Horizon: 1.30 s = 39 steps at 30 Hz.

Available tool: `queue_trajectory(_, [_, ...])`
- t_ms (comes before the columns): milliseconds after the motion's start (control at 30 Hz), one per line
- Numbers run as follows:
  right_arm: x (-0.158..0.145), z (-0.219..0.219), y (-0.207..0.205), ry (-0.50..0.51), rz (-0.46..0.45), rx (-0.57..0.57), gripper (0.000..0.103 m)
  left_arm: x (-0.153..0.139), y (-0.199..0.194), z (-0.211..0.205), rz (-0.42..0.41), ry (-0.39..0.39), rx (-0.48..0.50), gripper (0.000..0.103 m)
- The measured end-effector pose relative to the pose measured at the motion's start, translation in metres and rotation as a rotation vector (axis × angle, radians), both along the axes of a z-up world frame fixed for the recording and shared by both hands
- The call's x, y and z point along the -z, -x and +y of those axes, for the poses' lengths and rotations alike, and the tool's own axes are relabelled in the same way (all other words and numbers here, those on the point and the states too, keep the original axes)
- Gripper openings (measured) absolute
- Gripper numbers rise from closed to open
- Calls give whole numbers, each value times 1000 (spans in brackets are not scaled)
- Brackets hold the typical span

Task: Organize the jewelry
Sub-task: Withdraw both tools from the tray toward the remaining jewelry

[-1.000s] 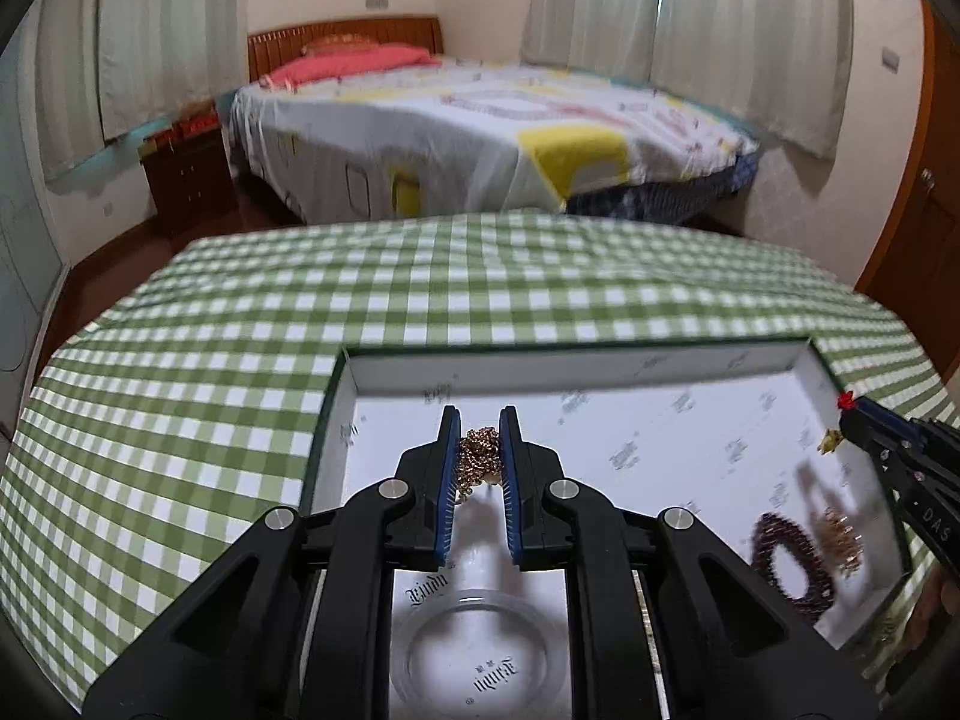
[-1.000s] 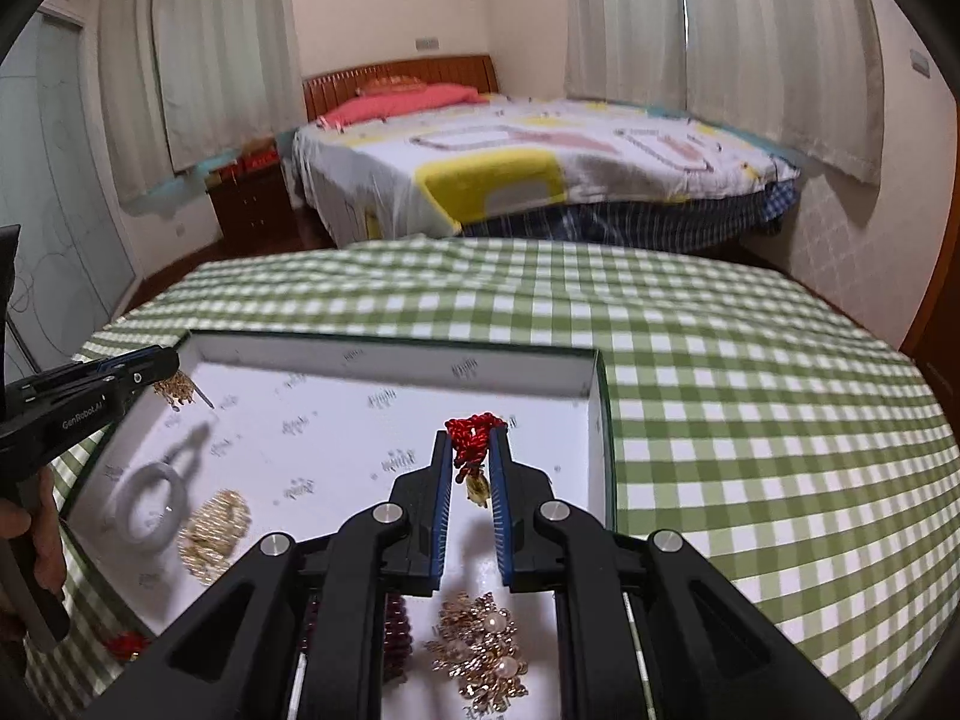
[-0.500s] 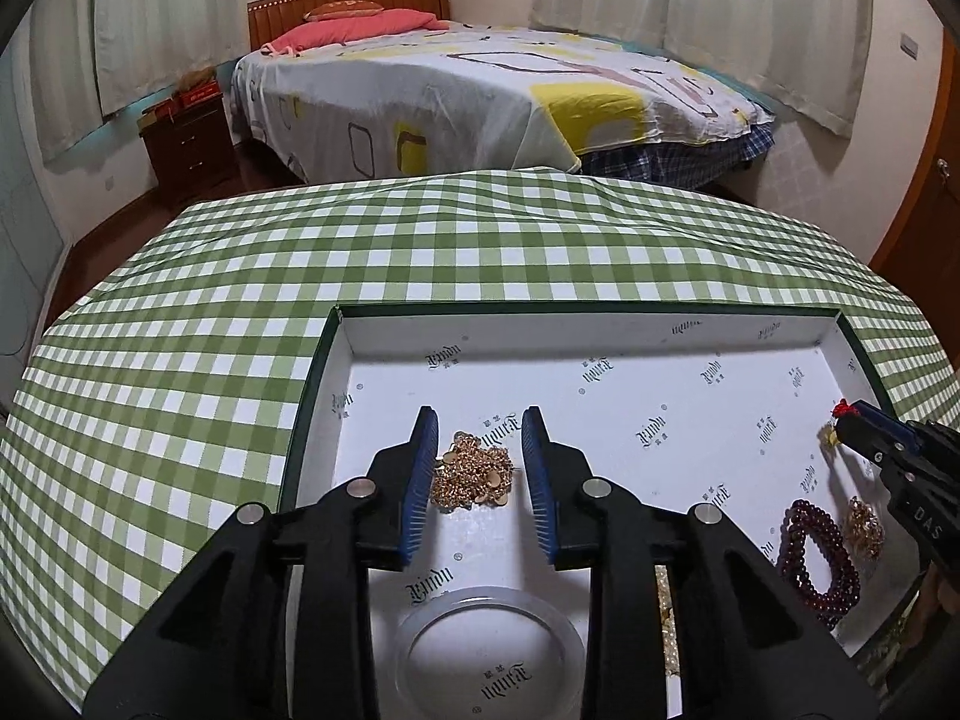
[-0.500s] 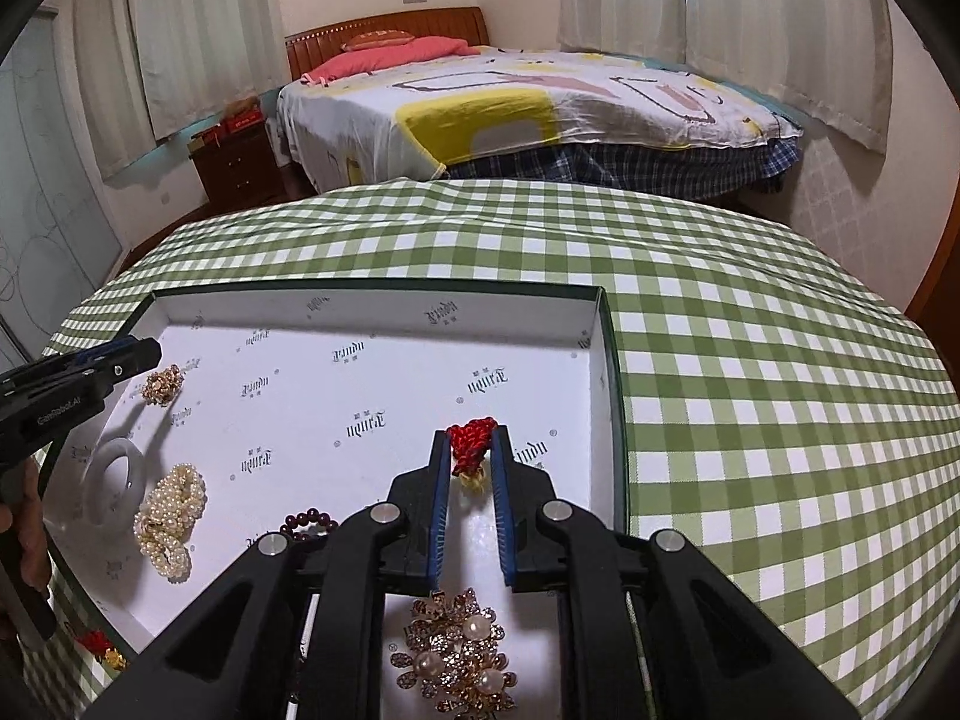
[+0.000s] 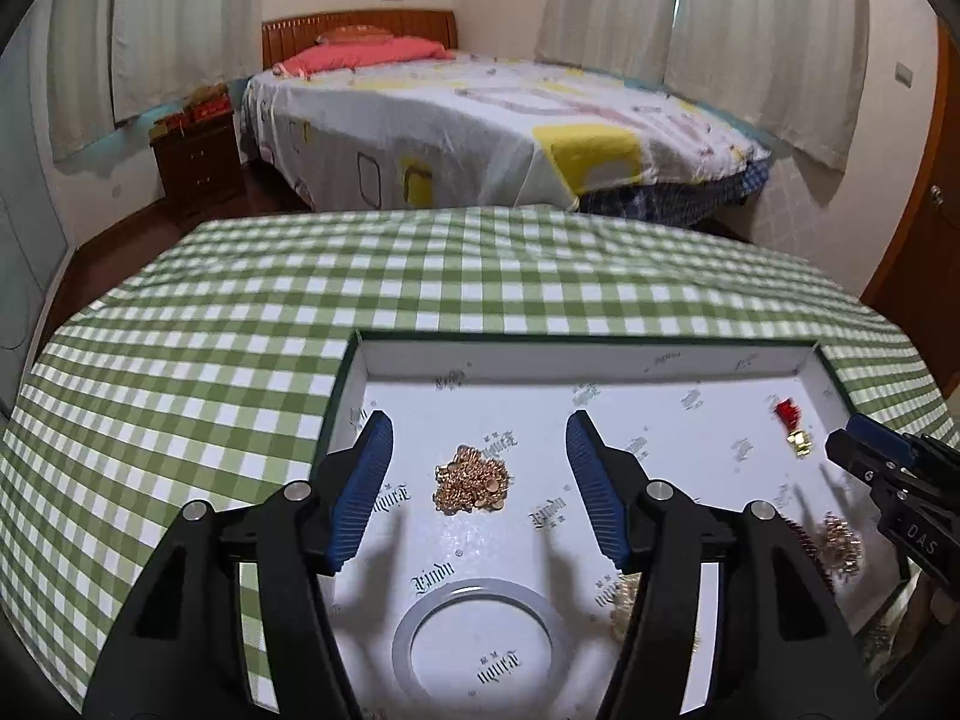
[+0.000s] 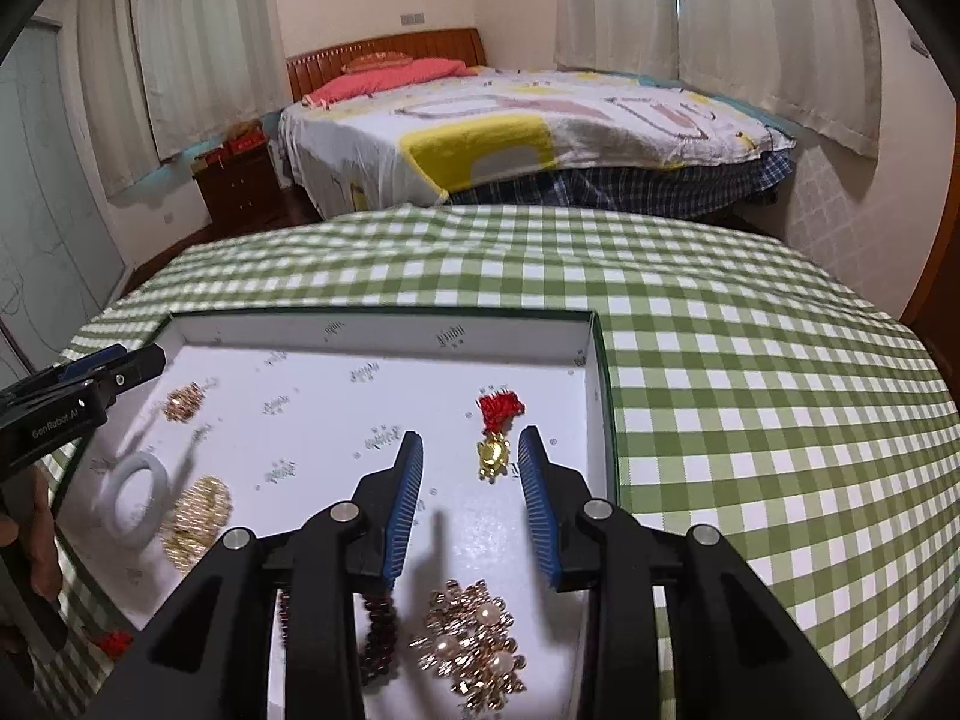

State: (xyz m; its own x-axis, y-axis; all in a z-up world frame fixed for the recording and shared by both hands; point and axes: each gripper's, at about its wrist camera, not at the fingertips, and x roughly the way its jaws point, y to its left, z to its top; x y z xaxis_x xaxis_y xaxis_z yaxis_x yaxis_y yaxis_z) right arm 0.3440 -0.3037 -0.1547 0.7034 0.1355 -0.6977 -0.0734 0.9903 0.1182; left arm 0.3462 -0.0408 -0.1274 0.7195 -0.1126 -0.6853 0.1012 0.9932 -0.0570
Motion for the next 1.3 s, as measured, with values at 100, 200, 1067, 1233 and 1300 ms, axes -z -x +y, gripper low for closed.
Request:
queue_trajectory(100, [-13, 3, 12, -7, -44, 2, 35, -13, 15, 3, -54, 10, 3, 59])
queue_trajectory(200, [-24, 5, 25, -16, -83, 6, 39, -25, 32, 5, -99, 26, -1, 60])
queue_trajectory(1067, [13, 1, 143, 4, -42, 31, 41, 7, 162, 17, -68, 39, -37, 61])
queue_trajectory(1233, [19, -2, 148, 2, -33, 35, 41, 14, 170, 19, -47, 37, -43, 61])
queue_trajectory(1300, [18, -2, 148, 1, -34, 34, 41, 14, 171, 19, -47, 37, -42, 61])
